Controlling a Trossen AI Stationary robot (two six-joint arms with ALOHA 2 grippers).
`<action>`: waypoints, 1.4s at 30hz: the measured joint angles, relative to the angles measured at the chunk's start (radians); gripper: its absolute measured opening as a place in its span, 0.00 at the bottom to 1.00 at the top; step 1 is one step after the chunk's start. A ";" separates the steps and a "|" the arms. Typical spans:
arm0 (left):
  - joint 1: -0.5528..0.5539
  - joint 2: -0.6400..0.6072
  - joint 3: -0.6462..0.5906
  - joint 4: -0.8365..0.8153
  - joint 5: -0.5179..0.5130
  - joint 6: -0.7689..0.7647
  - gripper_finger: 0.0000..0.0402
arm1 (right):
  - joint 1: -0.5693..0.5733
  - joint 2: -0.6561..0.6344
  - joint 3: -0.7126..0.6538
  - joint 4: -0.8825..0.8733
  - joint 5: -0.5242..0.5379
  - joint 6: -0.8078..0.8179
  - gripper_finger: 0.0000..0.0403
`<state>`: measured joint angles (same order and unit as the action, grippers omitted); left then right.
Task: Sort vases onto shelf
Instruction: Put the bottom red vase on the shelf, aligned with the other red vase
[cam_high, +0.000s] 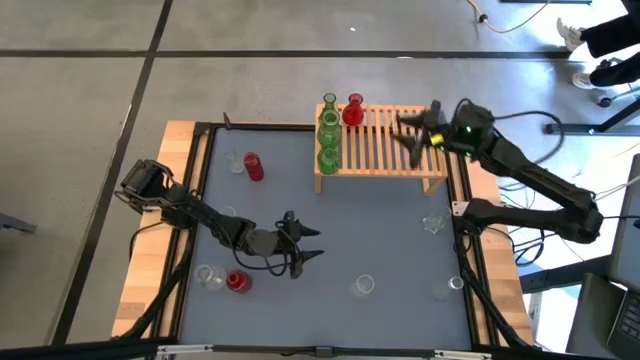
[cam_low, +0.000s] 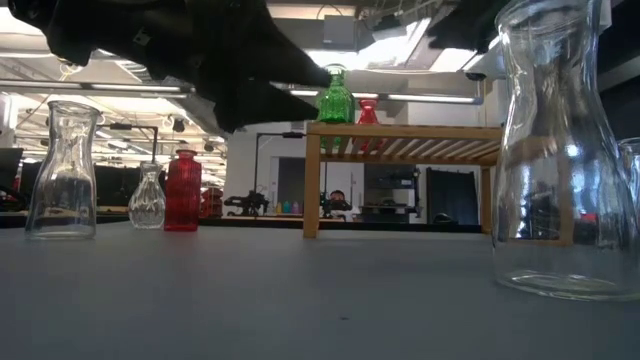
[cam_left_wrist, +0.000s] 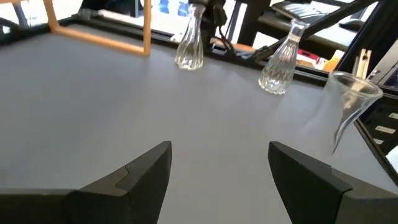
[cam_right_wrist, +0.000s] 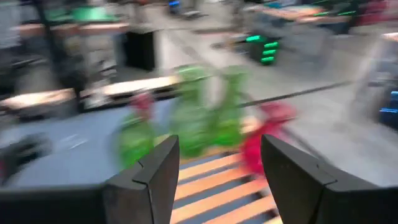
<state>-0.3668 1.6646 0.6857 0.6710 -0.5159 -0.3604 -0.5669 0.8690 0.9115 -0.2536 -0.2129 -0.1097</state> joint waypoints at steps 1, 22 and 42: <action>-0.002 0.000 0.001 0.018 0.000 0.019 0.65 | 0.028 -0.019 -0.004 -0.021 -0.023 0.004 0.52; -0.158 -0.024 0.852 -1.545 0.166 -0.532 0.65 | 0.647 -0.040 -0.324 0.267 0.080 0.075 0.52; -0.383 -0.021 0.814 -1.812 0.442 -1.499 0.65 | 0.711 0.025 -0.384 0.332 0.194 0.003 0.52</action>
<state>-0.7493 1.6437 1.4997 -1.1414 -0.0743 -1.8598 0.1444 0.8944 0.5274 0.0783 -0.0184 -0.1066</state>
